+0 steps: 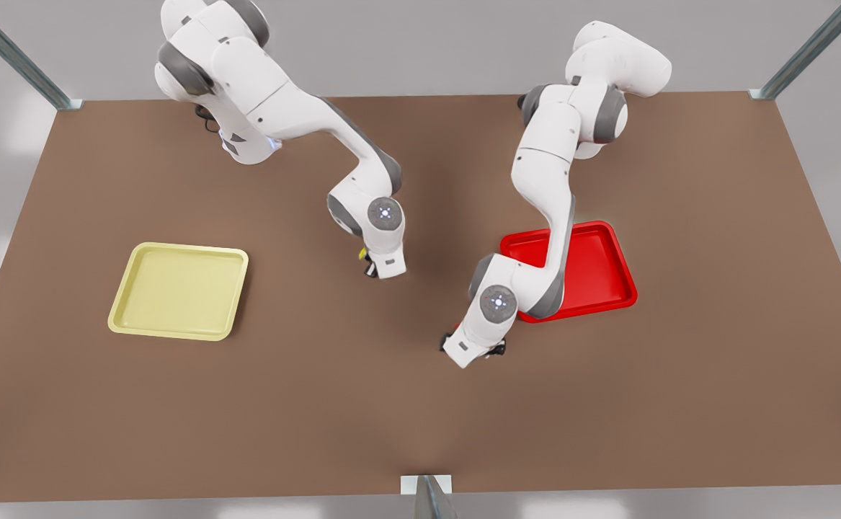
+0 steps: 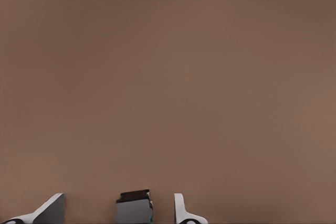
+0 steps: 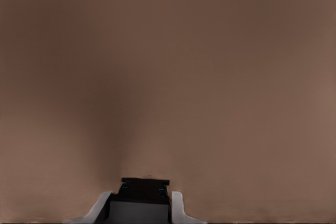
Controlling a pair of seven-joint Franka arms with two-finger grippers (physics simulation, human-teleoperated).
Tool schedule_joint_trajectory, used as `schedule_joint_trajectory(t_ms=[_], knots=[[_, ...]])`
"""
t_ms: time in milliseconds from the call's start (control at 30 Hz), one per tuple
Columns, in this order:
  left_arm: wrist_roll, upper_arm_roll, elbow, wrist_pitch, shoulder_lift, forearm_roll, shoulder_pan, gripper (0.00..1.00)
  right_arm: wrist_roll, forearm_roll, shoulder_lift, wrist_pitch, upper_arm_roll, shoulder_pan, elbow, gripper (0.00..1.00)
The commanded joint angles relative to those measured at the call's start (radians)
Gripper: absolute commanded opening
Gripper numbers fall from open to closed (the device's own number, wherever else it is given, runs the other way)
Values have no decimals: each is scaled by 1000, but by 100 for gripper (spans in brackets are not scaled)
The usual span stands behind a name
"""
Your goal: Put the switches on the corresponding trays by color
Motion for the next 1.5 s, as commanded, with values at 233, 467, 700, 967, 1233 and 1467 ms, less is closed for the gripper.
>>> schedule_joint_trajectory(t_ms=[233, 467, 700, 967, 1233, 1467], knots=[[5, 2, -210, 17, -95, 12, -5, 100, -50, -5, -132, -1, -9, -98, -169, 53], [8, -1, -204, 46, -88, 8, -31, 100, -451, -37, -226, 13, -173, -278, -269, 54], [6, -2, -202, 97, -61, 3, -48, 100, -709, -37, -206, 34, -374, -327, -298, 54], [2, -2, -193, 98, -48, 0, -48, 100, -709, -37, -197, 33, -394, -359, -296, 100], [-8, -2, -190, 127, -25, -5, -63, 100, 81, -36, -143, -670, -325, -321, 553, 100], [-8, -2, -190, 141, -19, -5, -71, 100, 389, 47, -211, -857, -331, -304, 675, 100]])
